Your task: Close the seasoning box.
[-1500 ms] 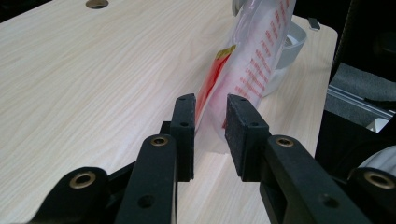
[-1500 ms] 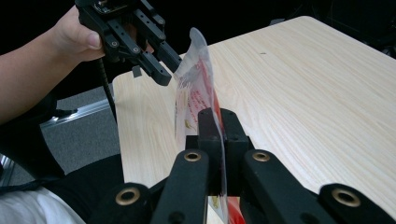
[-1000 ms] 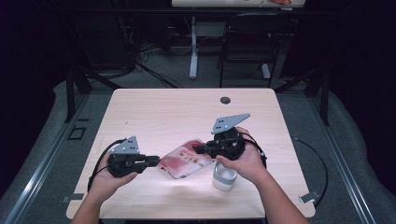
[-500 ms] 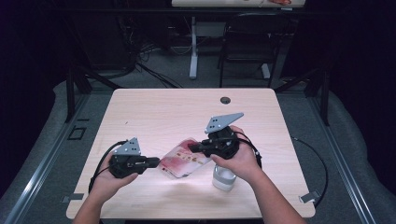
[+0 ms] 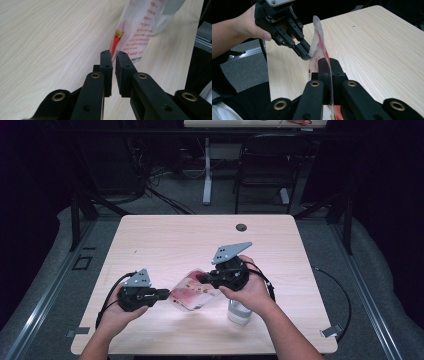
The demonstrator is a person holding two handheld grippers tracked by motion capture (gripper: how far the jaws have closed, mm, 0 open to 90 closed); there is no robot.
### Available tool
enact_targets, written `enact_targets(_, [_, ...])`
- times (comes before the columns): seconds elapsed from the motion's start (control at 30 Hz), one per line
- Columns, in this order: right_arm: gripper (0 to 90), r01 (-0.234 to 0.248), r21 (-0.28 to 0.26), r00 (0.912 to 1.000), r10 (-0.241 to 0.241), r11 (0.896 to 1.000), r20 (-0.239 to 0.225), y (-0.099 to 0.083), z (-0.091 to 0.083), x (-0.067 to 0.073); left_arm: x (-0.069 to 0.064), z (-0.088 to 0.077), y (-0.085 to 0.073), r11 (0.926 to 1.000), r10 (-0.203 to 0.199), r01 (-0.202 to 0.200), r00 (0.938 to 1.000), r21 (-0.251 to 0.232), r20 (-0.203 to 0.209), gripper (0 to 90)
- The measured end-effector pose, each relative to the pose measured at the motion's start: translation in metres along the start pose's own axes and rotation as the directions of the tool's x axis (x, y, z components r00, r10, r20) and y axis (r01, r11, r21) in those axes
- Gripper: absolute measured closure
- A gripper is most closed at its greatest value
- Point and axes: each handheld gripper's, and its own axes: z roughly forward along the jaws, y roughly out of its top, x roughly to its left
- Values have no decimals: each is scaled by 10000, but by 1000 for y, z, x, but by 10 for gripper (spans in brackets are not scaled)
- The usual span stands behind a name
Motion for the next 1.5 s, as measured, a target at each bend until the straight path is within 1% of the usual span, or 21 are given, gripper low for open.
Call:
enact_targets(0.03, [899,18,15,10000,-18,10000,35,0,1,0,0,0,-1,10000,-34,34,10000,-15,-77,843])
enact_targets(0.2, [898,41,93,10000,-42,9999,41,2,6,0,3,2,-4,9999,-156,156,9998,13,-123,842])
enact_targets(0.23, [898,57,116,10000,-58,9999,57,2,7,0,3,3,-5,9999,-159,158,9997,-29,-191,842])
enact_targets(0.27, [898,57,123,9999,-58,9999,85,2,8,1,3,3,-6,9999,-165,166,9997,27,-179,842])
enact_targets(0.37, [898,127,202,9998,-129,9997,126,3,11,2,4,5,-8,9997,-263,262,9994,-36,-233,841])
enact_targets(0.67, [896,229,332,9995,-236,9992,204,-1,16,3,4,12,-14,9993,-368,370,9992,92,-141,842])
enact_targets(0.73, [896,193,336,9997,-199,9992,173,-2,18,4,4,13,-15,9992,-363,366,9991,131,-198,842])
enact_targets(0.77, [895,221,376,9996,-228,9990,181,-2,18,4,5,14,-15,9991,-361,364,9993,209,-118,842])
enact_targets(0.8, [895,244,401,9996,-250,9989,159,-2,19,4,5,15,-16,9991,-406,408,9991,152,-133,841])
enact_targets(0.87, [894,259,485,9995,-267,9985,168,-2,20,5,5,16,-16,9989,-370,374,9992,287,-143,837])
enact_targets(0.9, [893,289,505,9993,-299,9983,203,-2,21,5,5,17,-17,9989,-387,393,9990,269,-206,832])
enact_targets(0.93, [893,361,569,9991,-372,9977,181,-2,22,6,5,16,-16,9988,-390,394,9991,300,-136,823])
enact_targets(1.0, [893,472,690,9987,-482,9965,136,-2,23,8,4,16,-16,9989,-428,428,9991,202,-31,801])
enact_targets(1.1, [892,579,691,9982,-590,9959,141,-1,25,10,3,16,-14,9990,-423,421,9990,122,126,757])
enact_targets(1.13, [891,579,666,9982,-588,9961,125,-1,26,11,2,16,-14,9990,-449,449,9989,36,136,734])
enact_targets(1.17, [891,598,704,9981,-607,9957,115,-1,26,11,2,16,-13,9993,-376,375,9992,62,122,723])
enact_targets(1.33, [888,593,687,9982,-600,9959,82,-1,27,11,-1,14,-11,9996,-287,287,9996,-53,46,685])
enact_targets(1.5, [870,547,646,9985,-546,9964,-23,0,28,11,-2,14,-9,9998,-169,170,9998,-81,130,630])
